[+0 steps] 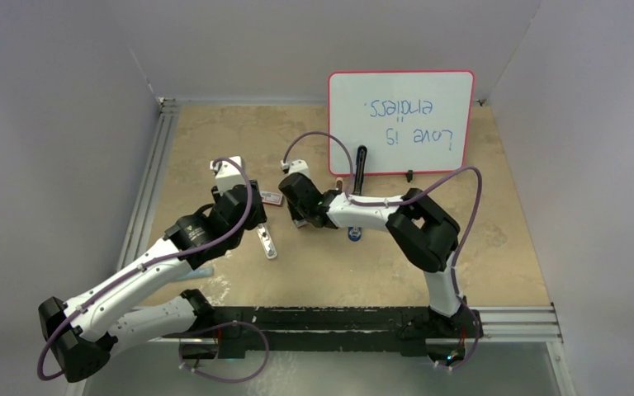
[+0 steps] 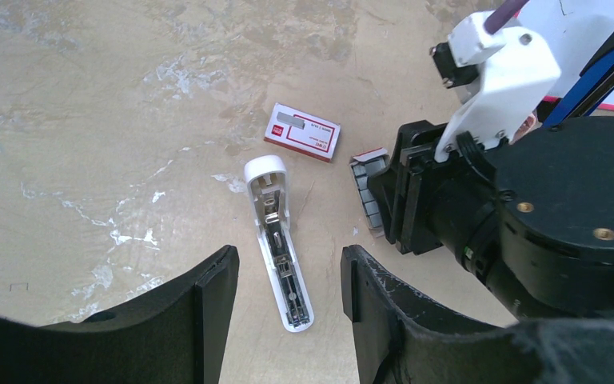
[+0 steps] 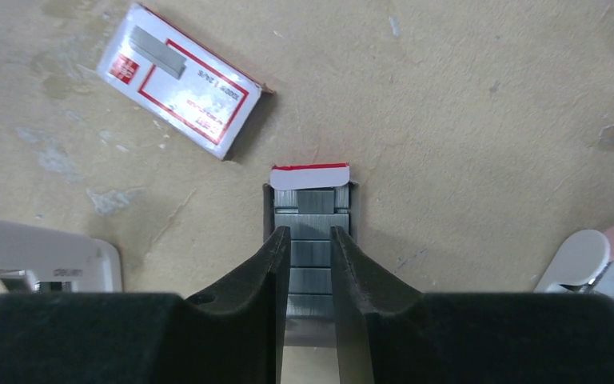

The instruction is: Load the staples into the stapler

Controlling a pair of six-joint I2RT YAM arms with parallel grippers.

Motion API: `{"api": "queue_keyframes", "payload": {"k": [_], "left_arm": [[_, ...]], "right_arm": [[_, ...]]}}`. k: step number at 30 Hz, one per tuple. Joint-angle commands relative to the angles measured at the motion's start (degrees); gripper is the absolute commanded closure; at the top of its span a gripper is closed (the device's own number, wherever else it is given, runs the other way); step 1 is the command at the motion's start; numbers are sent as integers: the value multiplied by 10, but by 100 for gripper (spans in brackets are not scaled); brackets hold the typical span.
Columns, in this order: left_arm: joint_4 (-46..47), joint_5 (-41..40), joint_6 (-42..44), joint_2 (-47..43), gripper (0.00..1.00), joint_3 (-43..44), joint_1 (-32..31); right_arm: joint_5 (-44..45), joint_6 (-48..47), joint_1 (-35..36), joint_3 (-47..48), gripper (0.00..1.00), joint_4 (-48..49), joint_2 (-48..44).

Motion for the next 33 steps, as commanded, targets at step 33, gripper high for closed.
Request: {"api": "queue_keyframes", "payload": {"k": [33], "left_arm": [[7, -13, -8, 4, 50, 10, -4]], "right_arm": [[38, 11, 3, 57, 64, 5, 51]]}}
